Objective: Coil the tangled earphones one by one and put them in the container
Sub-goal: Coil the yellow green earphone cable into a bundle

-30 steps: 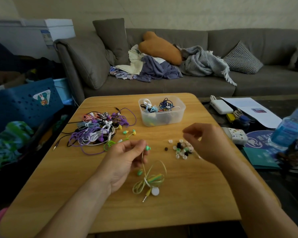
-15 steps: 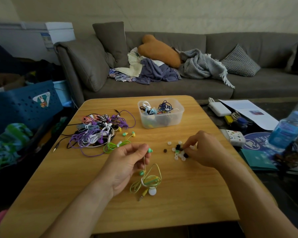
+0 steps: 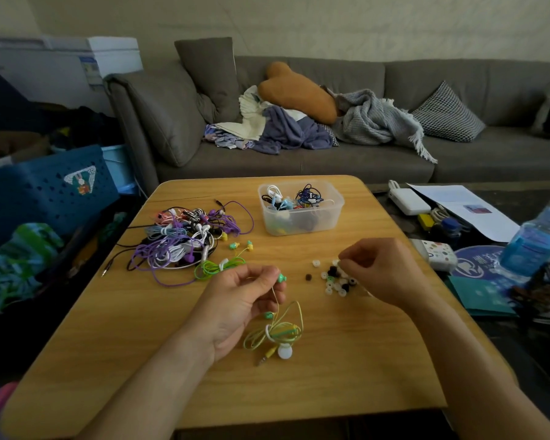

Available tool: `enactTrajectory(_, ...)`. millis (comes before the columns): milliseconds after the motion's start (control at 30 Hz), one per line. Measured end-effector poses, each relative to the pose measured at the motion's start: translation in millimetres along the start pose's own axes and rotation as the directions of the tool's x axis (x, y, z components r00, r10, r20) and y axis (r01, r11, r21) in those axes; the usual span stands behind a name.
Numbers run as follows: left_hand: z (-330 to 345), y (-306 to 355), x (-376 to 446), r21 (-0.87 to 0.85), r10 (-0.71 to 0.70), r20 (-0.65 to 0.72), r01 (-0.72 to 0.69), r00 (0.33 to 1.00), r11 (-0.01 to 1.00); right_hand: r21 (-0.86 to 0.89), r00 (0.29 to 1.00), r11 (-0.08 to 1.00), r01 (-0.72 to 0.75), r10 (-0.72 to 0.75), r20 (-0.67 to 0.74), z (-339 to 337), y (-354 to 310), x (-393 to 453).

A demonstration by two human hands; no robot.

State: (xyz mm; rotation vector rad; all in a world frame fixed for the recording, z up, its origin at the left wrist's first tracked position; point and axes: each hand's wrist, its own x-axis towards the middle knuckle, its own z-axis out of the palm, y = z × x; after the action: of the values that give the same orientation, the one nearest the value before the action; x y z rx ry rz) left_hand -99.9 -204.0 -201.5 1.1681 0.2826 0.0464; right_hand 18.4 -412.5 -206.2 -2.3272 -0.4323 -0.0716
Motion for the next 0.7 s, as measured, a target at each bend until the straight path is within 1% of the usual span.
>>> enactTrajectory(67, 0.0, 0.2, -0.2, 0.0, 0.0, 0.001, 0.0, 1.0, 1.0, 0.075, 1.0, 0.997, 0.004, -0.004, 0.007, -0.7, -1.9, -2.2)
enactTrajectory(167, 0.0, 0.6, -0.3, -0.003, 0.002, 0.0, -0.002, 1.0, 1.0, 0.281, 1.0, 0.96, 0.004, -0.009, 0.016, -1.9, -7.8, -6.6)
enactTrajectory(267, 0.8, 0.7, -0.3, -0.005, -0.002, 0.004, 0.002, 1.0, 1.0, 0.471, 0.991, 0.881, -0.047, -0.018, 0.133, 0.3, -17.8, -13.9)
enactTrajectory(367, 2.2, 1.1, 0.2, -0.008, -0.003, 0.004, 0.003, 1.0, 1.0, 0.551, 0.974, 0.831, -0.079, -0.053, 0.219, 9.4, -29.0, -18.8)
enactTrajectory(500, 5.2, 1.0, 0.6, -0.028, 0.009, 0.013, -0.009, 1.0, 1.0, 0.741, 0.954, 0.656, -0.146, -0.106, 0.281, 21.2, -40.9, -23.6)
enactTrajectory(533, 5.6, 1.2, 0.3, -0.032, 0.018, 0.02, -0.017, 1.0, 0.999, 0.759, 0.953, 0.636, -0.14, -0.122, 0.278, 23.0, -42.0, -24.7)
enactTrajectory(633, 6.0, 1.7, -0.7, -0.035, 0.037, 0.045, -0.036, 0.998, 0.999, 0.75, 0.95, 0.654, -0.099, -0.162, 0.266, 26.8, -44.5, -27.0)
enactTrajectory(700, 6.5, 1.5, -0.6, -0.041, 0.048, 0.04, -0.046, 0.998, 0.998, 0.755, 0.947, 0.648, -0.1, -0.172, 0.273, 27.8, -44.7, -27.9)
